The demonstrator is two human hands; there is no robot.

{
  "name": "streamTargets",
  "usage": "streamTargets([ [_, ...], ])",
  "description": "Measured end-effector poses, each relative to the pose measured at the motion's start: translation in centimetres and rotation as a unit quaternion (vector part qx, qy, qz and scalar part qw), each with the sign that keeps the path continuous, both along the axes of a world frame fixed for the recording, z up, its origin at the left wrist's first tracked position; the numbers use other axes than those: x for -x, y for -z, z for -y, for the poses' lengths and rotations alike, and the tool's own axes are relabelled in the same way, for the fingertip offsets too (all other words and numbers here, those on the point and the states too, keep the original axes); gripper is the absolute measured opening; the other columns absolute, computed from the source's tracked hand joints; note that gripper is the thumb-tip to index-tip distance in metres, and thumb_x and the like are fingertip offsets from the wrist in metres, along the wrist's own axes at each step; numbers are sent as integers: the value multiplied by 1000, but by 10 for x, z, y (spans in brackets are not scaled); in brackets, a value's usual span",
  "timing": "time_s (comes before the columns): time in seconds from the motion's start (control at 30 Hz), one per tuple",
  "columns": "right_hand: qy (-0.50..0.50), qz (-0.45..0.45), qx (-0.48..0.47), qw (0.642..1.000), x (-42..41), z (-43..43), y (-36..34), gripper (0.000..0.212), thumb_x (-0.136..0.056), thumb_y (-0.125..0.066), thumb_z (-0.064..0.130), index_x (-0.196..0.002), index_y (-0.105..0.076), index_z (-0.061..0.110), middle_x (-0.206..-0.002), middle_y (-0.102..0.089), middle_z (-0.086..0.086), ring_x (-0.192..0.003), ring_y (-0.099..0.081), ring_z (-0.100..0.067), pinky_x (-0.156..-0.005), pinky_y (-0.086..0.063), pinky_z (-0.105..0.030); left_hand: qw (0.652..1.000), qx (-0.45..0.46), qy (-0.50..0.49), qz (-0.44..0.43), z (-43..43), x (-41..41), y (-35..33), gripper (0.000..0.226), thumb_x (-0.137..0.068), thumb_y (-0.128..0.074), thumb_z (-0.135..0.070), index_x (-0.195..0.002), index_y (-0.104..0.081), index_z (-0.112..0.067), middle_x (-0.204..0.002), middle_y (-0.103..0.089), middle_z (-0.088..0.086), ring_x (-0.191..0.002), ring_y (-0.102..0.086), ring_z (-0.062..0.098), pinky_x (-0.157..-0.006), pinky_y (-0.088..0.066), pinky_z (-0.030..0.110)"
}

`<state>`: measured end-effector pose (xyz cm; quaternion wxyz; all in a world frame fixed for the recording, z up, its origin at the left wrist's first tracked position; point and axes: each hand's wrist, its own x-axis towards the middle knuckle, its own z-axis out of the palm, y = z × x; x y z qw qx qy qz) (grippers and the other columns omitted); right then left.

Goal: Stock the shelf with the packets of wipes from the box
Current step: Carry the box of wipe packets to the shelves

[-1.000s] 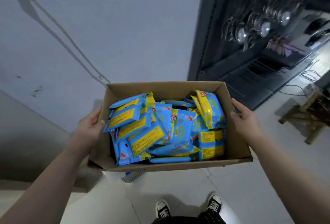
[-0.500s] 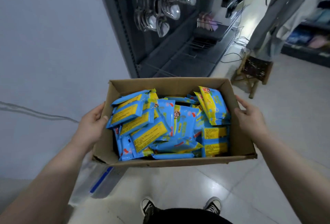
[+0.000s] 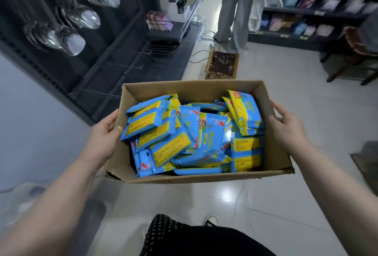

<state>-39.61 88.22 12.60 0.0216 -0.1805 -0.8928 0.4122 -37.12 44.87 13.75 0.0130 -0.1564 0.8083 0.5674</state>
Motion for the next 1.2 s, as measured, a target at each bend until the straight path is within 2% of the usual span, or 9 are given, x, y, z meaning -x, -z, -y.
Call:
streamTargets([
  [0.3, 127, 14, -8, 992, -3, -91, 11, 45, -93, -50, 23, -135, -46, 38, -87, -65, 1, -72, -52, -16, -72, -40, -29, 992, 0, 128, 10, -100, 106, -3, 63, -89, -44, 8, -109, -58, -50, -109, -68, -18, -102, -64, 3, -85, -50, 27],
  [0.43, 200, 31, -8, 979, 3, -116, 12, 45, -93, -49, 25, -135, -45, 41, -66, -54, 11, -62, -46, -14, -64, -39, -29, 981, 0, 192, 15, -140, 173, 4, 57, -90, -45, 7, -128, -54, -35, -115, -65, -12, -105, -63, 5, -91, -50, 32],
  [0.6, 297, 17, 13, 955, 21, -138, 15, 50, -86, -49, 33, -133, -43, 46, -63, -57, 10, -65, -46, -19, -70, -45, -40, 964, 13, 266, 13, -192, 255, 7, 55, -90, -46, 5, -139, -47, -21, -130, -59, -2, -116, -57, 10, -100, -46, 34],
  [0.67, 325, 11, 9, 945, 28, -144, 12, 48, -88, -50, 26, -133, -47, 40, -68, -60, 6, -65, -48, -19, -72, -48, -39, 956, 13, 293, 3, -213, 282, 5, 56, -89, -45, 8, -135, -51, -23, -125, -62, -2, -108, -60, 8, -92, -49, 23],
  [0.77, 356, -2, 6, 935, 31, -149, 6, 48, -90, -49, 15, -134, -49, 34, -75, -64, 1, -65, -53, -17, -71, -48, -36, 942, 10, 336, -11, -243, 315, 5, 56, -88, -45, 7, -133, -53, -25, -115, -67, -2, -102, -63, 11, -88, -51, 27],
  [0.9, 389, -29, 20, 921, 34, -164, 6, 48, -89, -48, 11, -135, -50, 28, -99, -63, 8, -88, -59, -12, -85, -46, -31, 928, 21, 373, -13, -280, 344, 2, 54, -92, -45, 1, -140, -45, -23, -120, -64, 1, -95, -63, 6, -84, -52, 24],
  [1.0, 407, -24, 12, 913, 31, -185, 9, 53, -84, -48, 20, -135, -50, 31, -107, -60, 16, -100, -59, -6, -96, -46, -32, 914, 11, 404, -19, -313, 351, -3, 54, -92, -41, 7, -140, -45, -18, -114, -63, -2, -80, -63, -10, -70, -50, 10],
  [1.07, 412, -21, 12, 911, 28, -202, 11, 58, -77, -46, 28, -134, -49, 35, -107, -62, 17, -102, -60, -6, -98, -46, -34, 912, 9, 410, -20, -332, 355, -4, 54, -93, -40, 8, -140, -45, -19, -111, -63, -1, -76, -62, -12, -63, -48, 6],
  [1.2, 430, -20, 25, 902, 31, -236, 16, 60, -75, -46, 33, -134, -47, 37, -101, -62, 17, -105, -59, -10, -99, -46, -40, 903, 31, 428, -17, -370, 367, -3, 56, -93, -42, 4, -141, -44, -25, -121, -61, -3, -95, -61, 3, -72, -51, 11],
])
